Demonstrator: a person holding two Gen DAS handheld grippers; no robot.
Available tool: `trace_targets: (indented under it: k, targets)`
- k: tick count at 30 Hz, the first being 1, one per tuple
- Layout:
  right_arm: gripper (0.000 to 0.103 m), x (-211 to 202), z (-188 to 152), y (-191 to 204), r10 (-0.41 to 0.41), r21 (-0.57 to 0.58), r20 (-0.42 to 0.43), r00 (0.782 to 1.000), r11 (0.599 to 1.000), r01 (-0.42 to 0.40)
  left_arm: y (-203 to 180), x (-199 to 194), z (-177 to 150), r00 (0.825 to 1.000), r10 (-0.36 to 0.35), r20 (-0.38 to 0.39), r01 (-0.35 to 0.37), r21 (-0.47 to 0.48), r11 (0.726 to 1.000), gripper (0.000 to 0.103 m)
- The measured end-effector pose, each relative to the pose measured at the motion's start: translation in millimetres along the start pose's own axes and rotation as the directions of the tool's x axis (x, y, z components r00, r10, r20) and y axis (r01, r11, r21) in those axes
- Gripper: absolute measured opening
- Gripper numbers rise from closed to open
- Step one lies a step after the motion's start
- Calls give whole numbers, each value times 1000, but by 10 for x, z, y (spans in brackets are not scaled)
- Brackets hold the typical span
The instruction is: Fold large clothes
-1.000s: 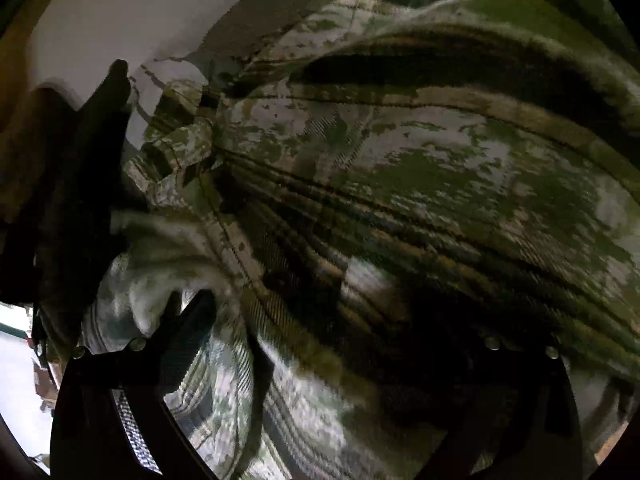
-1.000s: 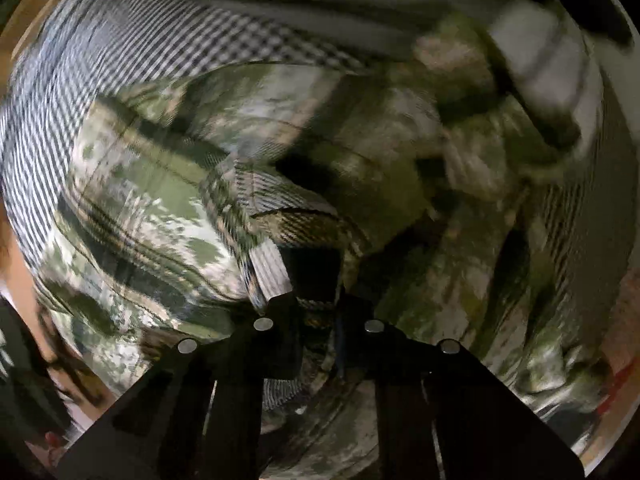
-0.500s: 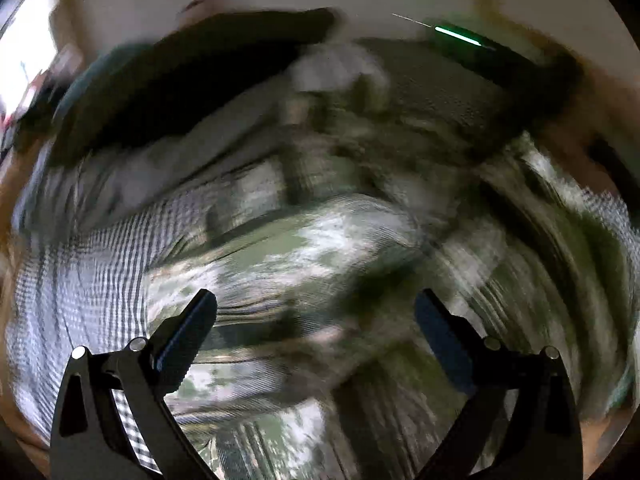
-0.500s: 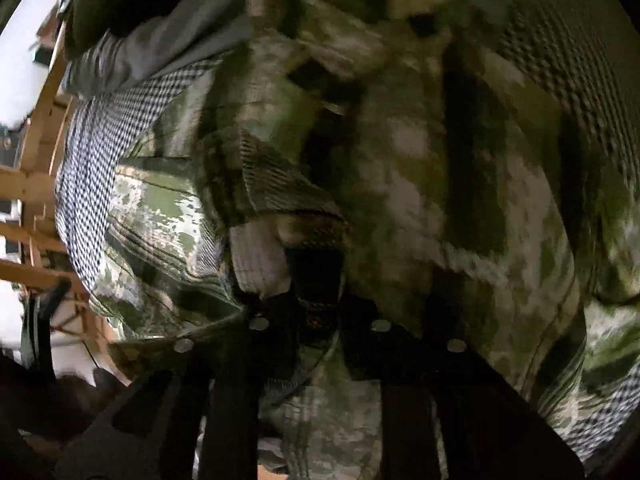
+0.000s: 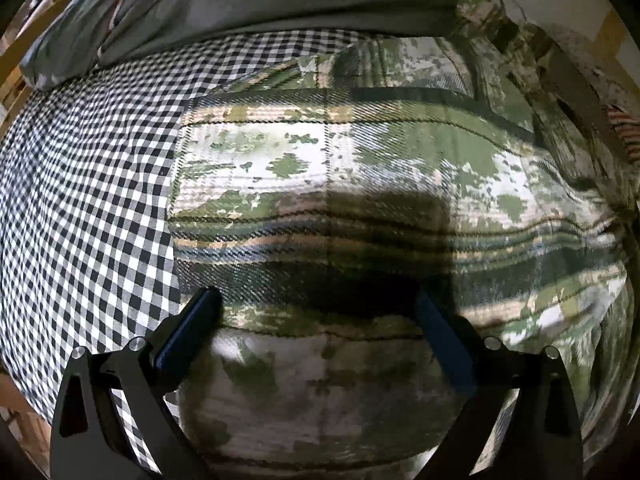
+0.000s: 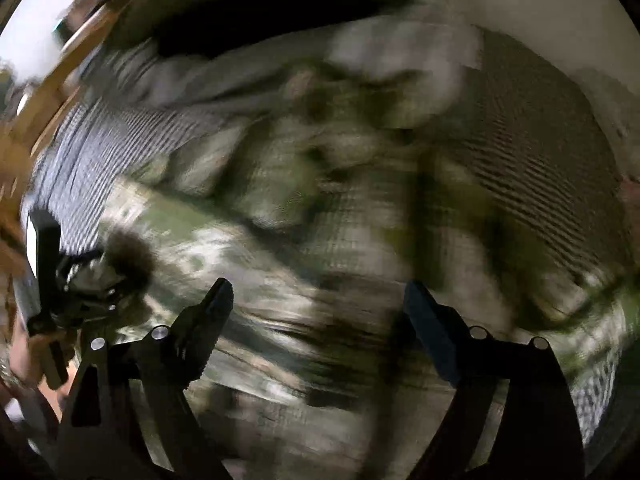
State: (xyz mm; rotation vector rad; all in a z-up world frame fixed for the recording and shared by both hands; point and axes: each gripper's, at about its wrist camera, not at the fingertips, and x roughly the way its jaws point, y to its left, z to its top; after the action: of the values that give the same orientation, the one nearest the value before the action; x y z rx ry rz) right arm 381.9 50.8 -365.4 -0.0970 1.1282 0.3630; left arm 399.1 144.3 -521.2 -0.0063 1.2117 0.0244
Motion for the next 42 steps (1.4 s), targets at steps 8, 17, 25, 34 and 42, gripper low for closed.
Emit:
trace_targets:
  k: [8,17,25,34,42]
  targets:
    - [80,920,-379,368,10,-55,-179,984,998,-21,93,21,-140,1000,-17,21,17,21,1000,97]
    - [89,788,-438,303,-32,-31,-123,992,999,29,11,-143,-152,1000,-10,17,10,10,1000,97]
    - [99,592,-827,277,-127,46,-127,984,990,134,-128,-47,-193,999,43,-24,-42,45,998,97]
    - [100,25,-861,-220,-21,255,38,999,967,10,-338,-443,99,1000,-4,5,4,27,1000,98]
    - [100,-588,-1298,-1242,-7,522,211,977,846,-106,-1874,-654,319,970,-234,59,221,174,960,98]
